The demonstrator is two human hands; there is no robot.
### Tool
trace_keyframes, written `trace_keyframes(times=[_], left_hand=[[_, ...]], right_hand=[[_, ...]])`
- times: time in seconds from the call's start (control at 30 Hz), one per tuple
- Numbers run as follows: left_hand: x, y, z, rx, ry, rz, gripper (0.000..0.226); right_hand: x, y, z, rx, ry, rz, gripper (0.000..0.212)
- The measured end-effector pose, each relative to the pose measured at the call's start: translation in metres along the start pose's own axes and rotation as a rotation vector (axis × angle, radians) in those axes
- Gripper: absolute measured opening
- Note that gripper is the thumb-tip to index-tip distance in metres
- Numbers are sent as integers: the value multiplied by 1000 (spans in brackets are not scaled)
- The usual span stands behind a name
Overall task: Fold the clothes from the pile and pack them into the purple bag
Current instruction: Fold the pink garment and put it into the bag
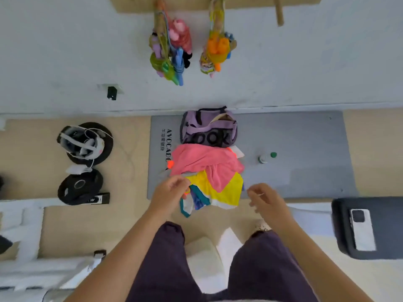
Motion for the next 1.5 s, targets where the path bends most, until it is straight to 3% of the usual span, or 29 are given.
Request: trace_keyframes(times=[0.13, 0.23, 0.33, 0.47, 0.53, 0.77, 0.93, 1.1, 1.17, 1.3, 1.37, 1.5], left_hand=[[-8, -137, -85, 77, -111, -63, 7], [-38, -226, -165, 98, -136, -64, 6], [-72, -313, -247, 49, -127, -52, 26], [-99, -408, -332, -23, -375, 119, 73], [-113, -447, -363, -31, -389, 111, 83], [-130, -524, -402, -232, -400, 268, 47], [-108, -519, -379, -347, -387, 155, 31], [-79, -469, -330, -414, -618, 99, 24], [-71, -438, -295, -464, -660, 136, 24], [-53, -356, -231, -531, -437, -17, 34], [-45, -310, -205, -600, -503, -106, 39], [-21, -236, -170, -725, -540, 17, 13]], right_hand=[[-79, -108, 63, -74, 117, -53, 12], [-138, -204, 123, -100, 163, -62, 27], [-193, -304, 185, -116, 133, 2, 43], [-251, -409, 249, -28, 159, 106, 69], [-268, -446, 275, 16, 167, 153, 79], [-285, -521, 320, 192, 164, 257, 52], [-260, -511, 308, 209, 159, 223, 11], [-228, -458, 261, 335, 397, 336, 15], [-216, -428, 228, 385, 325, 353, 13], [-196, -361, 164, 457, 199, 264, 14], [-184, -322, 136, 498, 170, 223, 17], [-159, -238, 107, 651, -14, 10, 6]])
Point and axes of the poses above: each hand's wrist, its own y-axis away from the middle knuckle, its own x-axis out of the back of the hand, z = x × y, the point moved 2 cm from there along -y, towards the middle knuckle, and after that the axes turned 4 degrees about y, right-handed, at the moved point
